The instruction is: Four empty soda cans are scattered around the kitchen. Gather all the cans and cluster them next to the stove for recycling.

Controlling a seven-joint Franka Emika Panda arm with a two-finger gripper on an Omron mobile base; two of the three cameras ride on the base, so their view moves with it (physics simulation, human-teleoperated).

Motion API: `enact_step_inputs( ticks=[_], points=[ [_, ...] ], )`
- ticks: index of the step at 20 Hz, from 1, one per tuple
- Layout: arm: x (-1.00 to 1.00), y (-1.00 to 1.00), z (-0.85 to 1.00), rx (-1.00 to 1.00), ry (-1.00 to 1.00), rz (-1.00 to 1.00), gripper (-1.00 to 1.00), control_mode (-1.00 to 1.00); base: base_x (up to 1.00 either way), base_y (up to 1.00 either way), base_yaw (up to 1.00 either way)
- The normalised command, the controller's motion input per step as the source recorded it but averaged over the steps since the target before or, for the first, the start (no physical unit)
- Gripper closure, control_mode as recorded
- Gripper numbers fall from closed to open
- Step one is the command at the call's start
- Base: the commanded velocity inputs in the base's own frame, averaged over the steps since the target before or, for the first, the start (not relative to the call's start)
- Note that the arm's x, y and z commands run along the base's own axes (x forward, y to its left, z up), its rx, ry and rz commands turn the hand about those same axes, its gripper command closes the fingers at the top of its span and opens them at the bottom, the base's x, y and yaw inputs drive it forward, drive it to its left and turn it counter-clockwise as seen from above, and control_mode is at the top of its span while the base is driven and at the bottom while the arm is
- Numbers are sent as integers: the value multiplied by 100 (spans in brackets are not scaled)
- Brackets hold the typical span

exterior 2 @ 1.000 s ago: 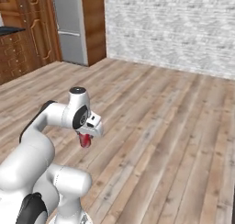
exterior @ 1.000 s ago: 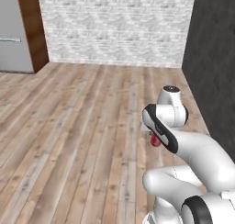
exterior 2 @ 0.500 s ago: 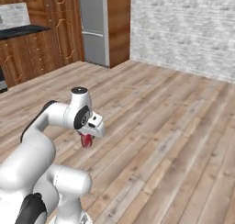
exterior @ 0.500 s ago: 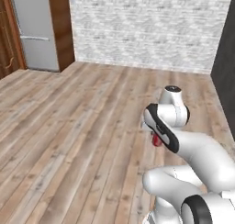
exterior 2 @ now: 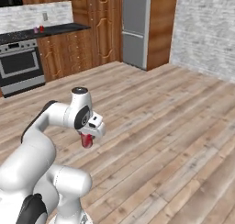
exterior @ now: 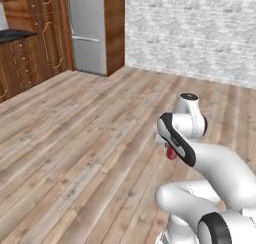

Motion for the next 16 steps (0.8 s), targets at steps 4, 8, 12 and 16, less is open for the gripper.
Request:
enact_step_inputs(
  ticks=[4,8,12,16],
  points=[
    [0,0,0,0,0,0,100,100,59,10,29],
    [0,0,0,0,0,0,100,100,69,8,17],
    [0,0,0,0,0,0,100,100,70,10,13],
    [0,0,0,0,0,0,100,100,70,10,13]
  ],
)
